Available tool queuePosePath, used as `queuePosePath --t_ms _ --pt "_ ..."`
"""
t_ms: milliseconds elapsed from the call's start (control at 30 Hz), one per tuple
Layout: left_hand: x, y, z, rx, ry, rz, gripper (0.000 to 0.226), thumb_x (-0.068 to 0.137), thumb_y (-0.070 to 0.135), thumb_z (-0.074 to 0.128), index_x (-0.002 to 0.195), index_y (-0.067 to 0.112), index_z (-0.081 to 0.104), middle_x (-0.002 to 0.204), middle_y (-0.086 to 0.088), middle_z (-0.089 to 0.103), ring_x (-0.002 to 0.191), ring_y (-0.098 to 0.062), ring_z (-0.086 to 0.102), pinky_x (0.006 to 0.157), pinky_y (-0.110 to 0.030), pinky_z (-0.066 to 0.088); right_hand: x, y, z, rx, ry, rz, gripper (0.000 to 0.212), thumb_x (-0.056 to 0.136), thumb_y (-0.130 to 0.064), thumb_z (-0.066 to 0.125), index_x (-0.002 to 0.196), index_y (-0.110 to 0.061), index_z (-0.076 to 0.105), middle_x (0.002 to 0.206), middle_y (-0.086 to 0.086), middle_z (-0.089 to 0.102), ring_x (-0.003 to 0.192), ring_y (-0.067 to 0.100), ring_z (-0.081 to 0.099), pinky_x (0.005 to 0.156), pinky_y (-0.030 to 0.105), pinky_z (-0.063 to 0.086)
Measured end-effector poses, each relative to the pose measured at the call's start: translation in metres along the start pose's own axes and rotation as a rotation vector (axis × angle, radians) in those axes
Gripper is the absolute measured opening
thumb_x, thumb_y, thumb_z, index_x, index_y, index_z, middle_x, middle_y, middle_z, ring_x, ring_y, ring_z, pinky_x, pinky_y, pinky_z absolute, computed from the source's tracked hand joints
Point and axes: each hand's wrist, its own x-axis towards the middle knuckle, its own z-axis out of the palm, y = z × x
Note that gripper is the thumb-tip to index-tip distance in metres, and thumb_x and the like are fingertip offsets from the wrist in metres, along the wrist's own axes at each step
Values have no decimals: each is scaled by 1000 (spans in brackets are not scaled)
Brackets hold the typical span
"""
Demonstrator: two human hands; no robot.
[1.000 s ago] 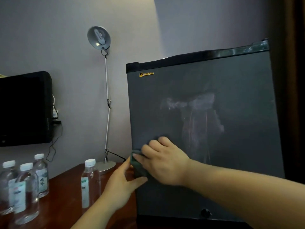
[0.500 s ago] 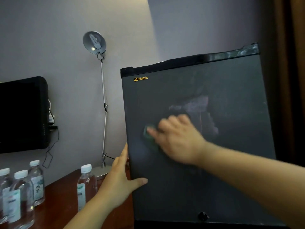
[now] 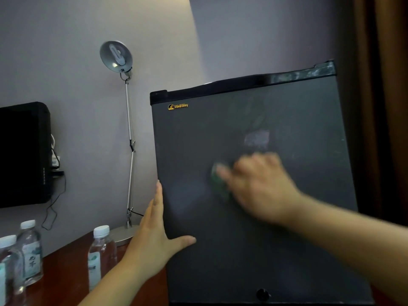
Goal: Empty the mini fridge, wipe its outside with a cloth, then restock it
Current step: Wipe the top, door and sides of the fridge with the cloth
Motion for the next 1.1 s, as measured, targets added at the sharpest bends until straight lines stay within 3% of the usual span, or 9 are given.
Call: queuePosePath --t_ms 100,167,333,433,600,667,833,900,1100 --pt "1 5 3 18 -12 -24 145 63 54 89 130 66 -40 149 35 2 142 2 10 120 -35 22 42 61 -11 -69 53 415 42 97 -37 52 136 -25 59 98 9 52 87 35 50 75 45 34" --pt "1 7 7 16 -15 -34 150 62 53 90 130 62 -43 147 35 -1 137 5 8 120 -34 21 37 52 -10 -67 56 461 44 96 -38 51 137 -23 58 100 9 52 88 36 49 75 45 34" --pt "0 8 10 13 -32 -38 154 63 48 91 130 57 -47 148 35 -9 137 6 5 120 -31 18 -64 -49 -9 122 -128 -76 48 96 -35 53 142 -22 54 95 2 55 77 28 47 70 42 36" --pt "0 9 10 30 -48 -35 153 65 46 90 130 56 -49 135 49 -21 136 7 4 119 -29 17 -60 -25 -11 92 -149 -147 47 96 -36 50 142 -25 54 92 1 51 76 27 44 69 39 31" --pt "-1 8 11 18 -61 -65 151 67 43 89 127 60 -48 124 53 -20 134 5 8 119 -32 19 30 101 -23 -97 12 598 44 99 -37 46 142 -27 53 107 14 51 98 38 49 84 47 36" --pt "-2 9 11 4 -54 -66 150 67 42 90 127 61 -47 129 49 -16 134 4 10 119 -34 21 27 91 -24 -86 15 697 47 99 -39 45 144 -25 51 109 14 50 99 38 47 84 46 34" --pt "-3 15 11 -26 -50 -86 150 67 43 89 126 61 -47 142 37 -10 138 1 10 120 -36 23 -51 -5 -20 36 -63 104 42 96 -36 55 135 -24 61 94 4 57 78 30 50 70 42 37" --pt "-3 16 10 -22 -43 -80 151 66 45 89 128 59 -48 145 32 -7 146 -5 12 120 -36 22 -48 21 -24 10 -85 69 41 96 -38 55 135 -27 61 94 3 56 78 30 50 70 42 36" --pt "-4 20 9 -38 -24 -100 152 65 45 90 128 58 -48 146 29 -1 152 -13 13 121 -37 20 -15 104 -32 -103 30 697 46 99 -41 47 141 -26 55 103 7 49 92 34 46 79 44 36"
